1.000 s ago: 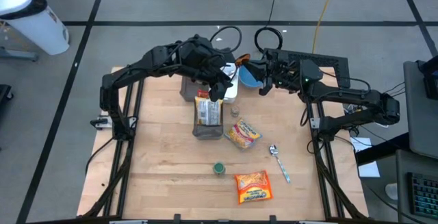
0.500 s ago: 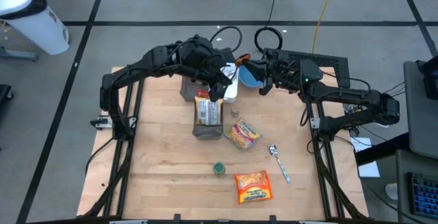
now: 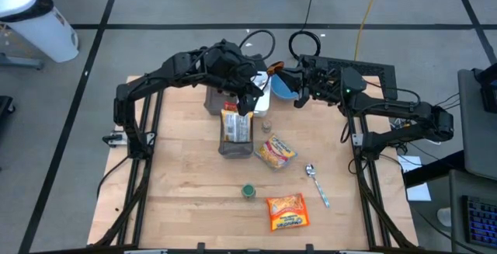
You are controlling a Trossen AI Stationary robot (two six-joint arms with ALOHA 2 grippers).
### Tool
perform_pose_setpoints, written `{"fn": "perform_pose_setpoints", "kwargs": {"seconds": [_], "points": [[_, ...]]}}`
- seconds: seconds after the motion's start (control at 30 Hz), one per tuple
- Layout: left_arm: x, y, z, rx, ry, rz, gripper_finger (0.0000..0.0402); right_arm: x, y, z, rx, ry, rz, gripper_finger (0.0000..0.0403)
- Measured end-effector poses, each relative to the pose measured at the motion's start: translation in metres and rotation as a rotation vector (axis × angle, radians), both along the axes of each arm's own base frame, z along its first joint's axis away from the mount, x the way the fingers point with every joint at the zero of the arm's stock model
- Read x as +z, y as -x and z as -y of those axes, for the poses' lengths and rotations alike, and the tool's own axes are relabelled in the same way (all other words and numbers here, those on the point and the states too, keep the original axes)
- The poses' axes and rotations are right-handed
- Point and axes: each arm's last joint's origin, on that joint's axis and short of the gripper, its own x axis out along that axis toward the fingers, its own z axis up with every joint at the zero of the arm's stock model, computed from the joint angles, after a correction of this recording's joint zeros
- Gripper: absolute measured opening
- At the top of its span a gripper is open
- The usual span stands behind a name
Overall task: Pick & Place Food Item
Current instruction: Put the blue spoon into the white bin
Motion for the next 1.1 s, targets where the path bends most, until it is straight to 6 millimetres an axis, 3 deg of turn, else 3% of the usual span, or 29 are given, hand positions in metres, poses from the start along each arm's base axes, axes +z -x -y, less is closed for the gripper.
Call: {"fn": "perform_pose_setpoints", "kwargs": {"seconds": [0.23, 0.4, 0.87, 1.1], "points": [[-0.0005, -0.0005, -0.0001, -0.009, -0.015, -0.003, 0.0009, -0.0001, -0.0001, 0.0, 0.001, -0.002, -0.001, 0.0004], [-0.001, -0.001, -0.0002, -0.013, -0.02, -0.005, 0.0007, -0.001, -0.0004, 0.0, 0.009, -0.019, -0.009, 0.0035], [-0.0011, -0.0012, 0.0002, -0.034, -0.021, -0.003, 0.0007, -0.0036, -0.0008, 0.0025, -0.058, -0.044, -0.031, 0.0226], [0.0, 0.0033, -0.0066, -0.019, -0.029, -0.01, 0.0007, -0.0048, 0.007, 0.0099, -0.103, -0.062, -0.088, 0.0275]]}}
